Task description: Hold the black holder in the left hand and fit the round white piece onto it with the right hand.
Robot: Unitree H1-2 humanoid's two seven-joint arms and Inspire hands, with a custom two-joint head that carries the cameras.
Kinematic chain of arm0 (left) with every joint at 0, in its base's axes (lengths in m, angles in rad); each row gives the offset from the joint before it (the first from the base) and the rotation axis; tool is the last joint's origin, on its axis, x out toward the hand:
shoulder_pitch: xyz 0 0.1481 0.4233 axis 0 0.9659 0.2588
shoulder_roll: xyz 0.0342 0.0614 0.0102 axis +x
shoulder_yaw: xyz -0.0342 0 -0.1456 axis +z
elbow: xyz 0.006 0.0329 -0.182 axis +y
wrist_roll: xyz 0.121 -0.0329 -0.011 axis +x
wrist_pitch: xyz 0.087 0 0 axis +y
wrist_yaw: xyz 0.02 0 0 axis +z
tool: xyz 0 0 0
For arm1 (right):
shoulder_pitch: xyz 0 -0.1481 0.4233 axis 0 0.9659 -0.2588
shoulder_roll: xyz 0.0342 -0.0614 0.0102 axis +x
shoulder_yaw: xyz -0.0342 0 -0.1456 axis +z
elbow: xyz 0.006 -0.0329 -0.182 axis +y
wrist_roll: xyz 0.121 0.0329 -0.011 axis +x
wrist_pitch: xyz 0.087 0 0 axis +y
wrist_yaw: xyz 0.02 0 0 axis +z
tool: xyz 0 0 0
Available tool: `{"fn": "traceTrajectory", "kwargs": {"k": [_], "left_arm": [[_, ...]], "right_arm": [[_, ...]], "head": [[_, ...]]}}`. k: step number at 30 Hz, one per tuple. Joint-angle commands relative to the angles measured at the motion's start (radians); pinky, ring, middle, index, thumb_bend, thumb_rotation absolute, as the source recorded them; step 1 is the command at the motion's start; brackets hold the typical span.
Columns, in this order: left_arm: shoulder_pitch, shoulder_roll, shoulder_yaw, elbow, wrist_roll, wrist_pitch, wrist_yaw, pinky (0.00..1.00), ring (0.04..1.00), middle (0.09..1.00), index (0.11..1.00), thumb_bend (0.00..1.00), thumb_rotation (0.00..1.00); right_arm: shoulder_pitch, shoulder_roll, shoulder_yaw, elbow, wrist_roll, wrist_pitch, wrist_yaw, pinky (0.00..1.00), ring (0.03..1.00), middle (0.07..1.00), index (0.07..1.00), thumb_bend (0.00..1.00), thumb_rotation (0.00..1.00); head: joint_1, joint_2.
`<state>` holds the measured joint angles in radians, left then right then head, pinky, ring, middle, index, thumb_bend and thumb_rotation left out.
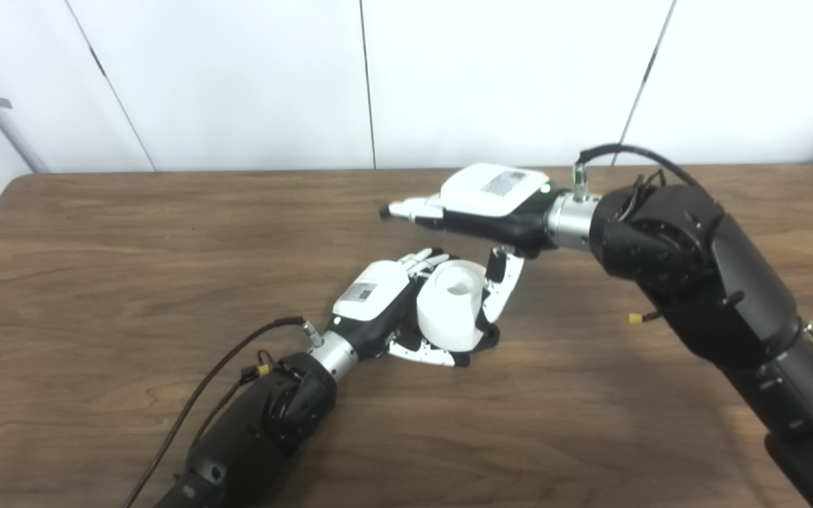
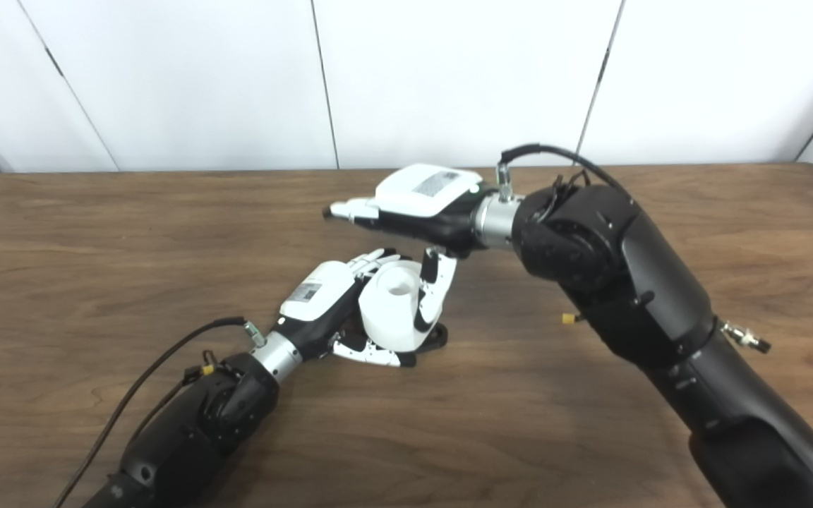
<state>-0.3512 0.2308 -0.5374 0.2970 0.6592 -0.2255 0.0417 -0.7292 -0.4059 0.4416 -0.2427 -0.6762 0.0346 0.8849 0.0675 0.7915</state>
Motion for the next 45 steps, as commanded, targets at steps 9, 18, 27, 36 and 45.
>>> {"fn": "traceTrajectory", "kwargs": {"k": [9, 18, 27, 36, 45], "left_arm": [[0.077, -0.003, -0.064, 0.070, 0.026, 0.007, -0.085, 0.95, 0.970, 0.901, 0.481, 0.52, 0.06], [0.068, 0.004, -0.062, 0.085, 0.020, -0.007, -0.076, 0.95, 0.977, 0.909, 0.481, 0.52, 0.06], [0.052, 0.011, -0.062, 0.099, 0.023, -0.011, -0.078, 0.94, 0.984, 0.913, 0.481, 0.52, 0.07], [0.044, 0.015, -0.056, 0.117, 0.016, -0.024, -0.069, 0.94, 0.983, 0.911, 0.481, 0.52, 0.07], [0.034, 0.045, -0.058, 0.053, -0.018, 0.108, -0.228, 0.97, 1.000, 0.995, 0.895, 0.97, 0.38]], "right_arm": [[-0.053, -0.037, -0.037, -0.044, 0.028, 0.014, 0.009, 0.80, 0.897, 0.949, 1.000, 0.96, 0.25], [-0.136, -0.112, -0.022, -0.111, 0.004, 0.150, 0.225, 0.84, 0.966, 0.999, 1.000, 0.97, 0.20], [-0.204, -0.219, -0.073, -0.117, 0.067, 0.210, 0.287, 0.73, 0.916, 0.962, 0.991, 0.97, 0.14], [-0.079, -0.195, -0.242, -0.061, 0.145, 0.039, -0.069, 0.55, 0.668, 0.712, 0.688, 0.84, 0.05], [0.082, -0.091, -0.327, -0.068, 0.134, 0.066, -0.309, 0.49, 0.605, 0.670, 0.674, 0.76, 0.03]], "head": [[-0.002, 0.002], [-0.012, 0.001], [-0.023, -0.013], [-0.029, -0.022], [-0.032, -0.028]]}}
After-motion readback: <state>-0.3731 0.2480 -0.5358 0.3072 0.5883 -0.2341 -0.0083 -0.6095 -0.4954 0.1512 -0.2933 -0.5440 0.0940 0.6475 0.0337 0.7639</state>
